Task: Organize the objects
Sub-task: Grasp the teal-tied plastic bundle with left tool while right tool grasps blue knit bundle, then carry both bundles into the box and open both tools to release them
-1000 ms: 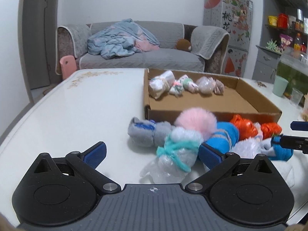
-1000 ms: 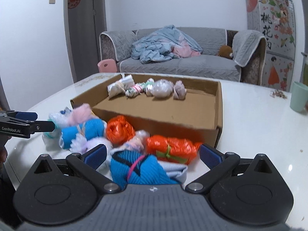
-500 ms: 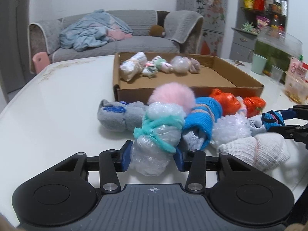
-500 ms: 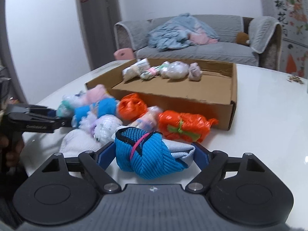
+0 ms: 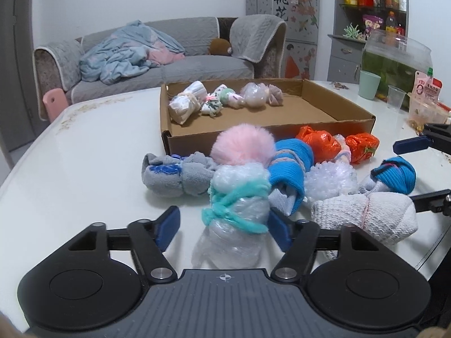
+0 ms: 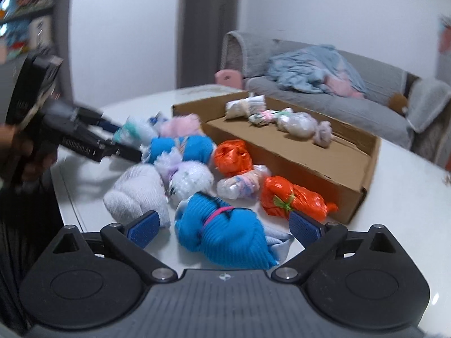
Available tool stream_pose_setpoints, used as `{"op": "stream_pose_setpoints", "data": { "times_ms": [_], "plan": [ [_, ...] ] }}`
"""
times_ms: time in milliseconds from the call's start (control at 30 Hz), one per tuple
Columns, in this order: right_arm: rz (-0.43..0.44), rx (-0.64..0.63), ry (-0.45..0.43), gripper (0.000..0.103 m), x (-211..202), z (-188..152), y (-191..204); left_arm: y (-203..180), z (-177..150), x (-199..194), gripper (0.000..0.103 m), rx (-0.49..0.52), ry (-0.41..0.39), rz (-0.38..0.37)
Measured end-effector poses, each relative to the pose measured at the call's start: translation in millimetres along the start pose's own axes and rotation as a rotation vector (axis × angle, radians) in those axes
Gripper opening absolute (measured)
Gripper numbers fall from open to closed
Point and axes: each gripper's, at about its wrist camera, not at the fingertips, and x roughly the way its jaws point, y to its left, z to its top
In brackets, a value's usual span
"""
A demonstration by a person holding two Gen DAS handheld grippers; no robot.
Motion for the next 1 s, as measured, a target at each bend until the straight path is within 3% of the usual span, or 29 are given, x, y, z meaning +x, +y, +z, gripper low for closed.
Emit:
{"op": "stream_pose_setpoints", "data": {
  "times_ms": [100, 133, 200, 233, 267, 433, 700, 867, 1000],
  "plan": [
    [0.044, -0.046, 0.021, 0.095, 7.8, 2.8, -2.0, 1.1, -1.0, 4.9, 0.071, -0.001, 0.013, -0.004],
    [0.057, -0.058, 0.034, 0.091, 10.9, 3.4, -2.6, 1.5, -2.3, 6.5, 0.062, -0.005, 0.023, -0.009],
    [0.052, -0.067, 0.058, 0.082, 16.1, 1.8, -4.3, 1.4, -4.4, 6.3, 0.054, -0.009, 0.022, -0.016],
    [0.050, -0.064, 0.066, 0.070, 17.5, 0.4, -5.8, 1.1, -5.0, 5.0, 0.046, -0.006, 0.019, -0.017],
    [0.053, -0.056, 0.073, 0.057, 18.7, -0.9, -7.7, 1.4, -5.3, 3.9, 0.045, -0.006, 0.018, -0.015],
    [0.081, -0.015, 0.052, 0.051, 9.7, -6.3, -9.8, 2.2, -3.7, -8.7, 0.043, -0.003, -0.016, 0.009],
    [0.064, 0.061, -0.019, 0.051, -26.1, 2.5, -23.9, 2.0, 17.8, -34.1, 0.043, 0.036, -0.039, 0.009],
    [0.041, 0.106, -0.094, 0.051, -45.2, 34.2, -41.6, -2.4, 54.3, -42.1, 0.043, 0.062, -0.067, -0.014],
    [-0.025, 0.119, -0.114, 0.051, -43.1, 65.4, -62.1, -11.8, 97.1, -39.9, 0.044, 0.089, -0.096, -0.048]
  ]
}}
